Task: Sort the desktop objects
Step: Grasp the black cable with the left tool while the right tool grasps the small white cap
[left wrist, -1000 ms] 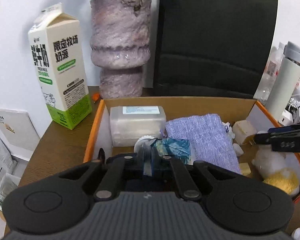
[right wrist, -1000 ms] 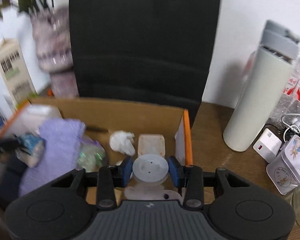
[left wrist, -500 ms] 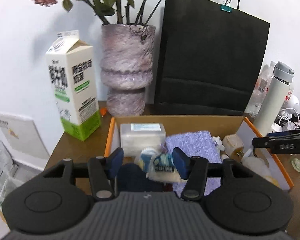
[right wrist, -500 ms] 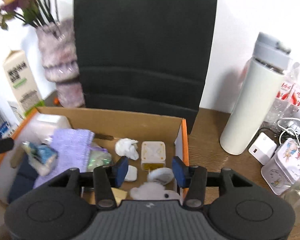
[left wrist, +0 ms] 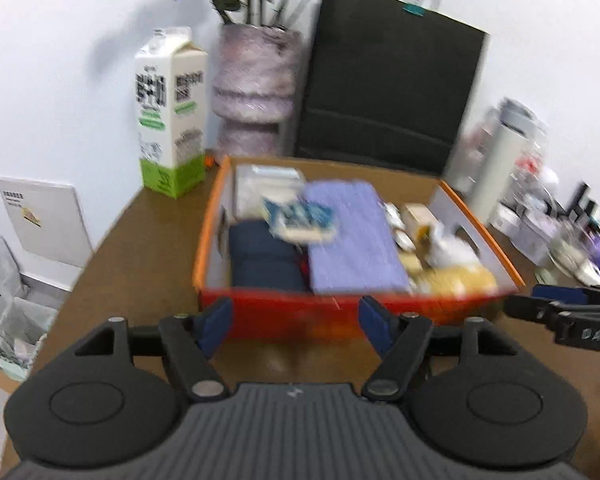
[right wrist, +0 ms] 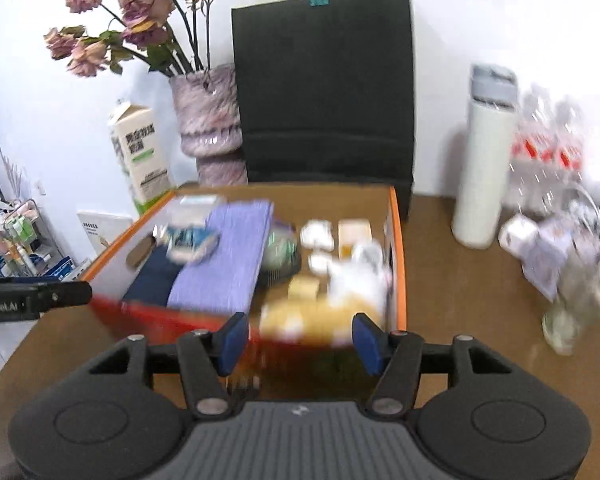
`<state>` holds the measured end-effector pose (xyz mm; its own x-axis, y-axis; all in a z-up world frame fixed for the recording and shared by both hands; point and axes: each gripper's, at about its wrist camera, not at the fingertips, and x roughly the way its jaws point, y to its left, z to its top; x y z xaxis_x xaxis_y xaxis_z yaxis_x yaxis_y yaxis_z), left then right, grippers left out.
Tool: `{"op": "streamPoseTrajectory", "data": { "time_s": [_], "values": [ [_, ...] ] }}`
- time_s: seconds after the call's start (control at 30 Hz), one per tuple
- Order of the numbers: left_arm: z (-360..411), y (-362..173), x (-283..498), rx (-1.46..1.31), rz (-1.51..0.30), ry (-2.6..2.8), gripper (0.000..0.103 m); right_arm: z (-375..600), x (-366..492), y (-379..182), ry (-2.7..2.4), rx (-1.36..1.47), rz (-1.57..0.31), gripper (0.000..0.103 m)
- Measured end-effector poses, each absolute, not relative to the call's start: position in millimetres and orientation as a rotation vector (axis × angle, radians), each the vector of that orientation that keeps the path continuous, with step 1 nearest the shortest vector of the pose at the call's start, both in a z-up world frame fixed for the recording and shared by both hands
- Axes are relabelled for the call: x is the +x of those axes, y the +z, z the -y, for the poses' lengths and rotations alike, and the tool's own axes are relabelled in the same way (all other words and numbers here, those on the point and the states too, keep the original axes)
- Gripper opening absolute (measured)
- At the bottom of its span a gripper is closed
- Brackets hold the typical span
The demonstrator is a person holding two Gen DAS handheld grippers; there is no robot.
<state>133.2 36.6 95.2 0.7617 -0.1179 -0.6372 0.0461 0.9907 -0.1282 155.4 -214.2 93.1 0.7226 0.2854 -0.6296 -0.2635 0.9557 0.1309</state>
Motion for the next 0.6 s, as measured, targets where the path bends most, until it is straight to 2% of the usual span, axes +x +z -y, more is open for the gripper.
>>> {"op": "streamPoseTrajectory", "data": {
  "time_s": [0.33, 0.53, 0.6],
  "values": [
    [22, 49, 81, -0.044, -0.74, -0.238, 0.072, 246, 96, 36, 0.227, 0.006, -0.693, 0.056],
    [50, 27, 89, -0.097, -0.713, -0.265, 0.069, 243, 98, 12, 0.251, -0.035, -0.695, 0.054],
    [61, 19, 101, -0.075, -0.745, -0.235, 0.061, 242, 103, 6, 0.25, -0.031, -0.709, 0.042]
  ]
}}
